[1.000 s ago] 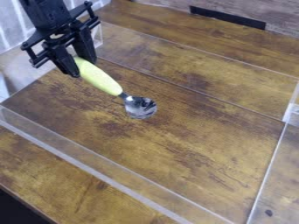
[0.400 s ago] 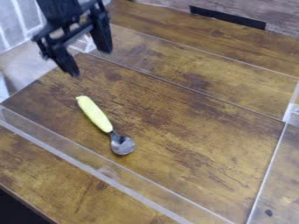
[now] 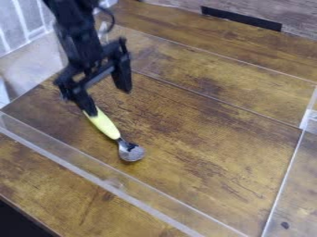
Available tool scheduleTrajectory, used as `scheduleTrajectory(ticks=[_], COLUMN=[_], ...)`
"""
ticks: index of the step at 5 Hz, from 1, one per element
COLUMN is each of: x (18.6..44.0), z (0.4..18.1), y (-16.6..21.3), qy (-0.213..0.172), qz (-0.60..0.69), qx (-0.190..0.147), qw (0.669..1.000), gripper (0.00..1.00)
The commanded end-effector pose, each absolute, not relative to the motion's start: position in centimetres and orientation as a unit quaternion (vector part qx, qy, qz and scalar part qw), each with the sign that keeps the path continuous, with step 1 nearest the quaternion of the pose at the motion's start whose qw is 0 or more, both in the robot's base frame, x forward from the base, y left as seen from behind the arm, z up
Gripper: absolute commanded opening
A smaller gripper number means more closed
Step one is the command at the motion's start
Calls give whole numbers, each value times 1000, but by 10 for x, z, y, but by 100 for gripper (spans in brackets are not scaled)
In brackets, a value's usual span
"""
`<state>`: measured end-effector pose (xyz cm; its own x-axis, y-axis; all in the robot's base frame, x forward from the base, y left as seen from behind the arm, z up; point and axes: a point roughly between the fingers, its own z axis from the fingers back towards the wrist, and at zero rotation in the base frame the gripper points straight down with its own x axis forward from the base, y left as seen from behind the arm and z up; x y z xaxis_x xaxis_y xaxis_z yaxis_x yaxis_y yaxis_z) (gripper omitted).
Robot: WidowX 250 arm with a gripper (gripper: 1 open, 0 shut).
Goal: Move the green spoon to the left
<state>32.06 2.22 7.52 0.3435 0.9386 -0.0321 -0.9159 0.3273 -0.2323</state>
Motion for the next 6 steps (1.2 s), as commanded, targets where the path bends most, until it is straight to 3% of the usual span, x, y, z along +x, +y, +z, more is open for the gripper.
scheduleTrajectory(ticks=[1, 2, 3, 4, 5, 6], x=[318, 315, 316, 318, 320, 320], z=[64, 49, 45, 50, 62, 65], y=[22, 25, 22, 20, 18, 20], qy=[-71, -68, -70, -73, -77, -75], qz=[561, 555, 564, 559, 549, 503], qx=[-107, -103, -101, -98, -97, -100], qw=[818, 823, 817, 820, 827, 855], gripper=[100, 100, 0, 100, 0, 0])
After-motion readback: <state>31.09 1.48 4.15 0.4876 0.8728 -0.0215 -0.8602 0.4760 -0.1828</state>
